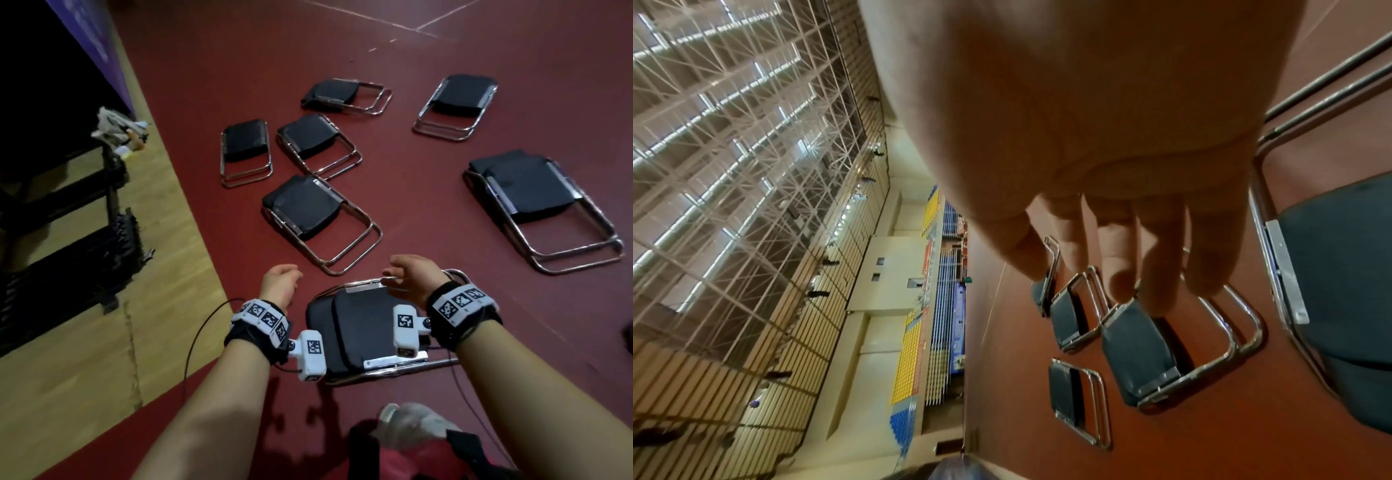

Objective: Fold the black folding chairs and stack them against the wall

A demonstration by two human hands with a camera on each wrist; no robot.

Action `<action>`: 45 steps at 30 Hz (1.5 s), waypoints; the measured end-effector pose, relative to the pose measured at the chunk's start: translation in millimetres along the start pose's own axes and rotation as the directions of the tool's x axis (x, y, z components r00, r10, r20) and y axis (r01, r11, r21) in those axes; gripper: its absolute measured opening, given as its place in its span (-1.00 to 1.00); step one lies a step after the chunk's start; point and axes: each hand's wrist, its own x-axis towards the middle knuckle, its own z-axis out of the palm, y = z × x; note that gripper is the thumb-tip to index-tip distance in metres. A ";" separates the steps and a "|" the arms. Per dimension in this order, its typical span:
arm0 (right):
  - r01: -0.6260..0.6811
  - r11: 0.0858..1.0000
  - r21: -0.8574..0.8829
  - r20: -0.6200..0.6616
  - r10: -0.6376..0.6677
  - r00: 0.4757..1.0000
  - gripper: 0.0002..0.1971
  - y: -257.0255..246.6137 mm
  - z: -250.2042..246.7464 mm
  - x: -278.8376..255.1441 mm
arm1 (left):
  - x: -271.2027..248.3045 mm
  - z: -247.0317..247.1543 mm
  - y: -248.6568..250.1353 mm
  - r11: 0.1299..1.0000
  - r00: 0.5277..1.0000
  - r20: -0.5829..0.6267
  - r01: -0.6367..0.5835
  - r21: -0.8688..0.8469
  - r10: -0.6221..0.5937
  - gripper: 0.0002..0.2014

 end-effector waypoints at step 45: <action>0.314 0.643 0.698 -0.661 0.411 0.628 -0.90 134.5 225.2 43.0 | 268.5 23.0 37.0 0.746 0.461 0.847 -0.459 0.482 -0.264 -0.83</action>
